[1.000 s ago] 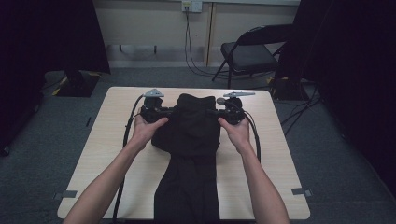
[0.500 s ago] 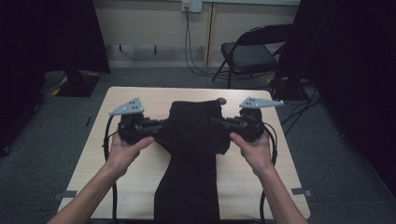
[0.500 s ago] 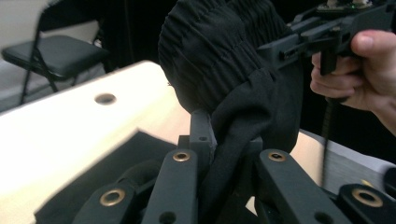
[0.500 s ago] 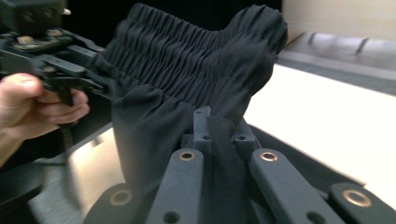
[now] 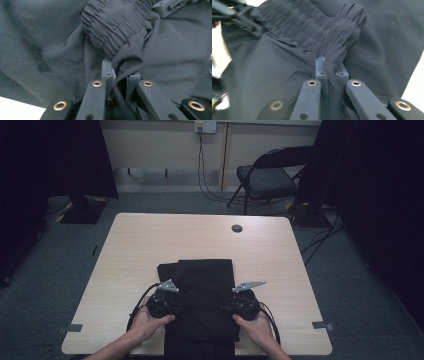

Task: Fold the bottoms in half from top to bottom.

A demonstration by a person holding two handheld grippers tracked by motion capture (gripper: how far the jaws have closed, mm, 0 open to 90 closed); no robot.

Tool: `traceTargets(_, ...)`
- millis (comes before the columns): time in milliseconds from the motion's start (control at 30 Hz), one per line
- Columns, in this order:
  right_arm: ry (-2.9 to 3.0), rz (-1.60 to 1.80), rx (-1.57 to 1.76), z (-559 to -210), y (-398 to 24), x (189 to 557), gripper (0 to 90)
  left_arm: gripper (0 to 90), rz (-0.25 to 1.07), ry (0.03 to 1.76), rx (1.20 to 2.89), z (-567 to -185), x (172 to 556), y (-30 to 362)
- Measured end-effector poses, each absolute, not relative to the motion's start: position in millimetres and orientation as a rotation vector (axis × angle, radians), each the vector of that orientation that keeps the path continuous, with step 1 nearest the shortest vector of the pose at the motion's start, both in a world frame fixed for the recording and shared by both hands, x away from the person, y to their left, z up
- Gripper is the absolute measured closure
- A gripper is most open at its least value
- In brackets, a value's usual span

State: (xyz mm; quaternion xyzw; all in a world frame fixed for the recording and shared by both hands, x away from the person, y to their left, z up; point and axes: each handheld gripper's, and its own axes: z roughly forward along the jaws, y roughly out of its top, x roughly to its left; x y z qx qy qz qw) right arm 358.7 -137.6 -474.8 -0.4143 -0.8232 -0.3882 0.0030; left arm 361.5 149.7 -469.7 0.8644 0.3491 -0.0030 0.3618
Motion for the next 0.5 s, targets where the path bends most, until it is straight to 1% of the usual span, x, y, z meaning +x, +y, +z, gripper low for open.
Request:
traceTargets(33, -2.585, -1.206, -1.313, -480.2, -138.0, 365.0, 85.3, 82.1, 0.047, 0.901, 2.24, -474.0, 366.5, 146.3)
traceTargets(133, -2.618, -1.21, -1.36, -488.0, -134.1, 384.9, 85.8, 82.1, 0.121, 0.915, 2.245, -475.4, 384.7, 140.1)
traceTargets(267, -2.63, -1.234, -1.442, -488.7, -131.6, 420.4, 85.8, 82.1, 0.2, 0.972, 2.191, -479.2, 430.7, 136.8)
traceTargets(367, -2.672, -1.216, -1.503, -487.1, -126.1, 450.2, 85.8, 82.0, 0.243, 0.999, 2.15, -482.3, 457.7, 134.1)
traceTargets(433, -2.709, -1.191, -1.542, -485.6, -122.9, 468.4, 85.7, 82.0, 0.234, 1.041, 2.101, -485.0, 474.1, 133.8)
traceTargets(500, -2.699, -1.188, -1.581, -485.1, -122.7, 484.9, 85.7, 81.9, 0.248, 1.033, 2.08, -486.5, 484.8, 132.7)
